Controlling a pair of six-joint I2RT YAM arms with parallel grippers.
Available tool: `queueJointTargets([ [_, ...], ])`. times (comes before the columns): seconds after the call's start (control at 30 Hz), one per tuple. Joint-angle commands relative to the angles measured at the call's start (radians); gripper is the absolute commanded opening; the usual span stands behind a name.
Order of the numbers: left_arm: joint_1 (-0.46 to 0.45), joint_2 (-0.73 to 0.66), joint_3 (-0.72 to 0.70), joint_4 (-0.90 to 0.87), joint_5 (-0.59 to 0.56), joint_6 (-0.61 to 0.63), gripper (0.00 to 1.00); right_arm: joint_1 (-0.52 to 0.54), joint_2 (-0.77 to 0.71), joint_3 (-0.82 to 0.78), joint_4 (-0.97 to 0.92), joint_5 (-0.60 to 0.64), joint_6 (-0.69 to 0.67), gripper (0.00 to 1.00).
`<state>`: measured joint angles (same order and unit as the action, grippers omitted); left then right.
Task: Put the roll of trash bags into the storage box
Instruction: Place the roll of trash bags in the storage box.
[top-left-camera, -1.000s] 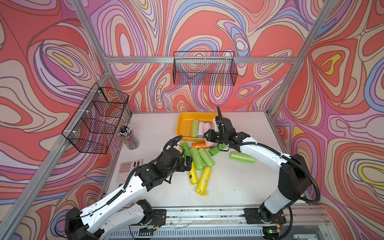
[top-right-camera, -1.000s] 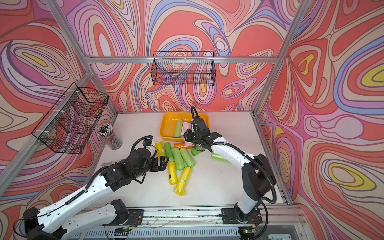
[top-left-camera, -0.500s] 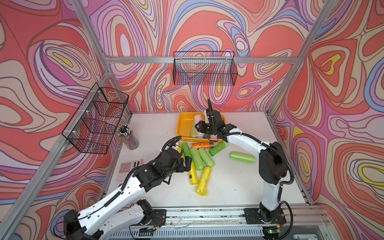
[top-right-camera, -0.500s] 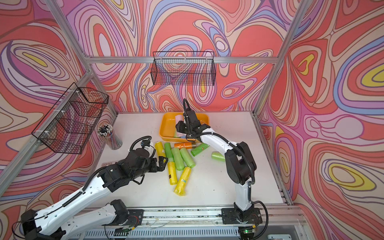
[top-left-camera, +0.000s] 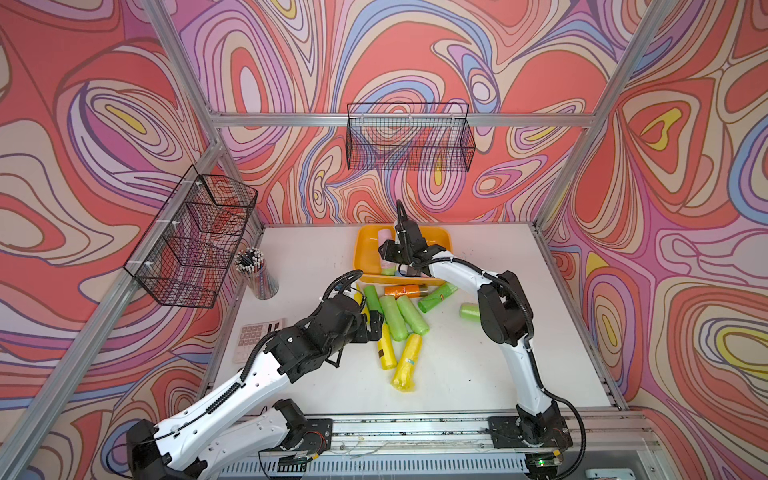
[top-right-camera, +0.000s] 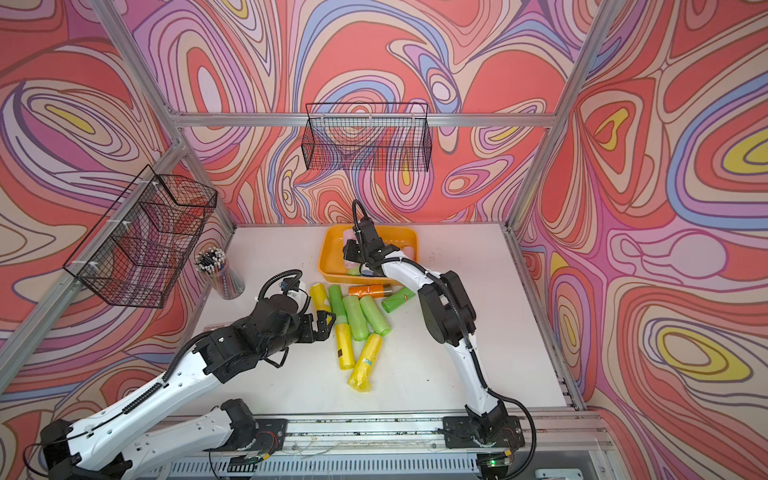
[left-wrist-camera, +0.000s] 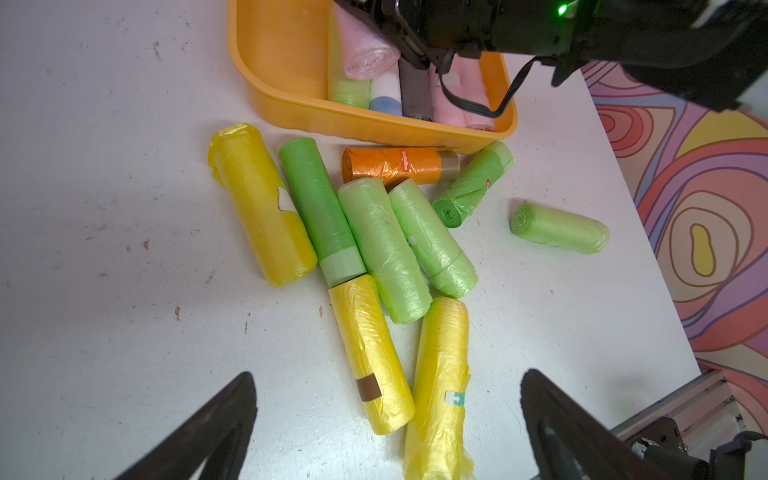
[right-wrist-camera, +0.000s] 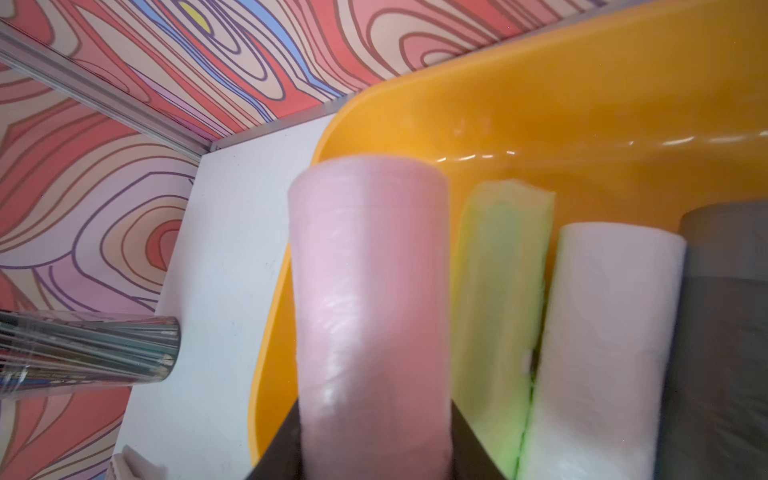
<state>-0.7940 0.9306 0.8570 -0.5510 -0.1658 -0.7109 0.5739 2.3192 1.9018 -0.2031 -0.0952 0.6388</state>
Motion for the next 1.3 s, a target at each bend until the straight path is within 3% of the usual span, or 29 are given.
queueJointTargets([
  [0.0,-0.003,-0.011,0.026,-0.046,-0.021,-0.015,1.0,0.003,0.033,0.055,0.07,0.019,0.024,0.39],
  [0.37,-0.002,-0.027,0.012,-0.045,-0.021,-0.023,1.0,0.003,0.112,0.034,0.168,0.017,0.088,0.37],
  [0.8,-0.003,-0.035,0.005,-0.056,-0.031,-0.022,1.0,0.002,0.072,-0.04,0.221,-0.021,0.103,0.58],
  [1.07,-0.003,-0.052,0.0,-0.083,-0.056,-0.02,1.0,0.002,0.015,-0.05,0.224,-0.055,0.099,0.6],
  [1.27,-0.004,-0.077,-0.002,-0.103,-0.08,-0.024,1.0,0.002,-0.091,-0.064,0.171,-0.034,0.042,0.75],
])
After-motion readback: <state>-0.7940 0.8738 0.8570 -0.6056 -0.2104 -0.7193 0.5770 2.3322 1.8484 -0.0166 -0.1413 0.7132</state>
